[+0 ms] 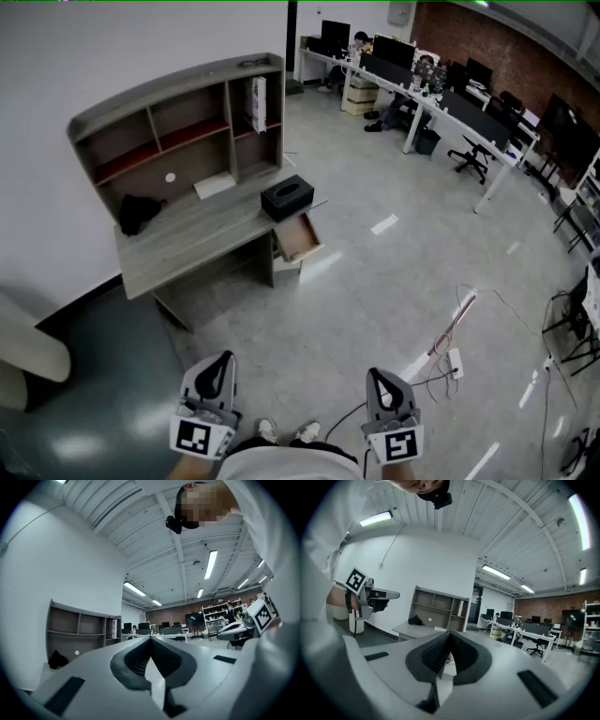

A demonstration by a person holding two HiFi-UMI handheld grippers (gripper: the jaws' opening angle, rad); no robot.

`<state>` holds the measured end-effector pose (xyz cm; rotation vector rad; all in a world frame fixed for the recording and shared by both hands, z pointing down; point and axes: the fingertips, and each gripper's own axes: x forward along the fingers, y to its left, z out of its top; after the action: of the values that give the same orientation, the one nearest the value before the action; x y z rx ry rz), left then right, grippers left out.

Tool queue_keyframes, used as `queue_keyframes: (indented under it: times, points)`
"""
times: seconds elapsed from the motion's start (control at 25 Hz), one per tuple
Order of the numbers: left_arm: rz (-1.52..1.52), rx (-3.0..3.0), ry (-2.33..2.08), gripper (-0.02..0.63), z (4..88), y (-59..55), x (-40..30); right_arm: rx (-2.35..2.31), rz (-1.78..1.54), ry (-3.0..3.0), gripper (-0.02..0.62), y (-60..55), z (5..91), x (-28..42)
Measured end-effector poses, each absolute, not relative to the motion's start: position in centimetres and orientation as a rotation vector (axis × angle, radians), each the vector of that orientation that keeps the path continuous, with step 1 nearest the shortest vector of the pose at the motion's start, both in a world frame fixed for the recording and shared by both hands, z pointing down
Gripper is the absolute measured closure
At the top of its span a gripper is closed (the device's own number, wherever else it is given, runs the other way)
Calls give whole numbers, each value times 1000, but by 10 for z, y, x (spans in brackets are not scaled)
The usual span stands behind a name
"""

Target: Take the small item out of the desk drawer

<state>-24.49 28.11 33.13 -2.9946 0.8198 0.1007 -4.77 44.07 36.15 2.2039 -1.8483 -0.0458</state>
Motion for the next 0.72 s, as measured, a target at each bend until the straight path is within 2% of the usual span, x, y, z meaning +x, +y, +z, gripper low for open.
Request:
queue_keyframes:
  times: [0.72]
  points:
    - [33, -2978, 909, 589, 356, 284, -215, 2144, 4, -1944, 572, 431, 393, -6]
